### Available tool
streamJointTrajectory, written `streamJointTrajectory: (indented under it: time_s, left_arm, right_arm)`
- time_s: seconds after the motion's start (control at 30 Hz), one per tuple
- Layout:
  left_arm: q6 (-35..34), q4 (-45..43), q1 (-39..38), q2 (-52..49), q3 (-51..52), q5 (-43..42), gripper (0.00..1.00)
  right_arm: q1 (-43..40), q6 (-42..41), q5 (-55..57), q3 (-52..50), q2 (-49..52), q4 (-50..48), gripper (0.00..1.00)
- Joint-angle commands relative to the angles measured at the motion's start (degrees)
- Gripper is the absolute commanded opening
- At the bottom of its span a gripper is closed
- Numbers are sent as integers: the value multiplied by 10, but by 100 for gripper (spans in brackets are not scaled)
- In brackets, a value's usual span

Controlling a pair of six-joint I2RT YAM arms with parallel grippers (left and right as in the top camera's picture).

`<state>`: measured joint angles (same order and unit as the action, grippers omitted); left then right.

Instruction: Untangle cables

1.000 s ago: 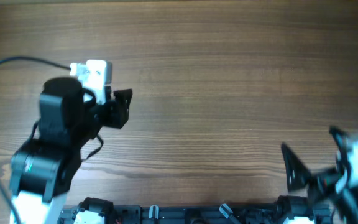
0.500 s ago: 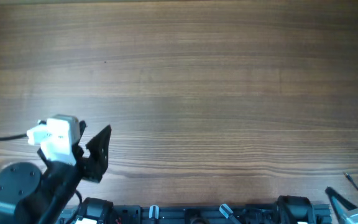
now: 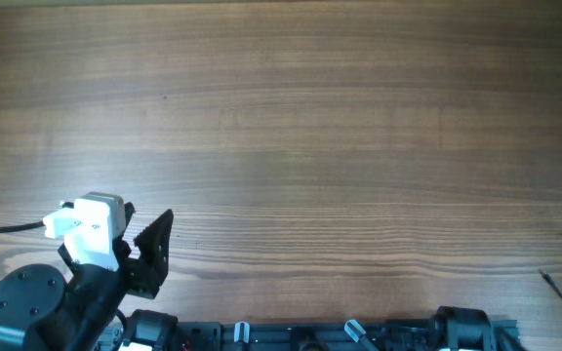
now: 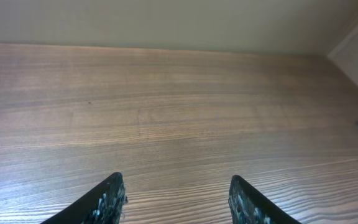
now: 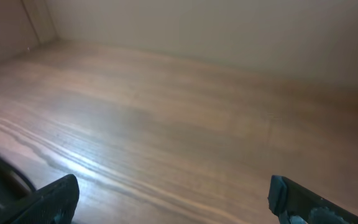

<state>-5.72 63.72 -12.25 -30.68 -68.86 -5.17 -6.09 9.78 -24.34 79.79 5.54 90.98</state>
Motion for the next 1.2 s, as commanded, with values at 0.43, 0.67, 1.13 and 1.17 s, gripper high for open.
streamJointTrajectory:
  time_s: [0.43,0.67,1.13,1.17]
  left_arm:
    - [-8,0,2,4,-2,8,55]
    - [-7,-1,2,4,-2,8,56]
    - [-7,-3,2,4,-2,8,56]
    - [-7,-5,2,4,-2,8,56]
  right_arm:
    - [-15,129,-20,-47,-52,-307,100]
    - [-15,124,-97,-239,-52,-577,100]
    - [-15,17,-102,-589,-52,-924,100]
    - [-15,0,-100,-610,-52,-944,100]
